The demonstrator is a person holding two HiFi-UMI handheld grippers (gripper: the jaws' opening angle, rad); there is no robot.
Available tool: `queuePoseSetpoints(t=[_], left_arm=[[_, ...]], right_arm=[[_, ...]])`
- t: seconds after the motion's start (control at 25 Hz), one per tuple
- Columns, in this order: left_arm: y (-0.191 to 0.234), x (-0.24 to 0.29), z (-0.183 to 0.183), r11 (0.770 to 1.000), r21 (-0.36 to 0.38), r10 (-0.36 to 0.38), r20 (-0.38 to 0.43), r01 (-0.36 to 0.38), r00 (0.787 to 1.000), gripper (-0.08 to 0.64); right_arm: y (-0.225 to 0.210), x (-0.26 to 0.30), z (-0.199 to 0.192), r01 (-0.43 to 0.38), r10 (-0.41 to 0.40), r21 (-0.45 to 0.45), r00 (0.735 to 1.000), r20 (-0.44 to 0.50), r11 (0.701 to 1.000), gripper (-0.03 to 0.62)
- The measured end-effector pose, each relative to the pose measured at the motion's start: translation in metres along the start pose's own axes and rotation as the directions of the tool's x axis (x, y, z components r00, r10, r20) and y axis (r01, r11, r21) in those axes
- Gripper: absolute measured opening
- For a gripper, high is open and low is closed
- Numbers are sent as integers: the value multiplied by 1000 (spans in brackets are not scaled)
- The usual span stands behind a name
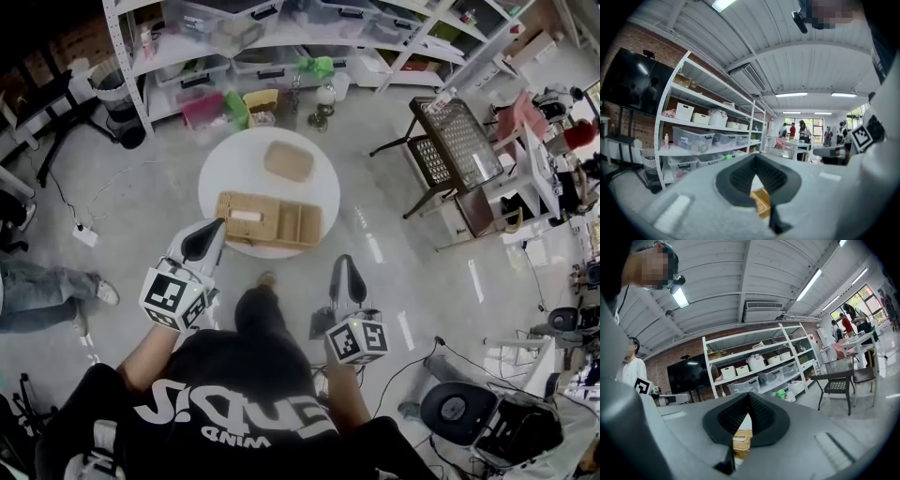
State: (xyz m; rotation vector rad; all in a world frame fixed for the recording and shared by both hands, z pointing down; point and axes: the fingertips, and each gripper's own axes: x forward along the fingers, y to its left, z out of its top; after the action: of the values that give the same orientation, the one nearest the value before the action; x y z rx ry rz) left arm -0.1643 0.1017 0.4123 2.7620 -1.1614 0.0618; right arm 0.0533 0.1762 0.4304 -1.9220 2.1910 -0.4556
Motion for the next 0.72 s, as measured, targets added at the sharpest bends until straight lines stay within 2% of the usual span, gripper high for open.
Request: queuePoseSetpoints(t=[0.32, 0.72], left_arm=[[25, 78, 19, 1000, -4, 28, -22, -28, 999, 2], [56, 160, 34, 995, -7, 104, -32, -104, 994, 2]], right_arm=[[-49, 78, 24, -21, 22, 24, 999, -37, 999, 0], [-81, 170, 44, -139, 140, 19, 987, -82, 990, 0]])
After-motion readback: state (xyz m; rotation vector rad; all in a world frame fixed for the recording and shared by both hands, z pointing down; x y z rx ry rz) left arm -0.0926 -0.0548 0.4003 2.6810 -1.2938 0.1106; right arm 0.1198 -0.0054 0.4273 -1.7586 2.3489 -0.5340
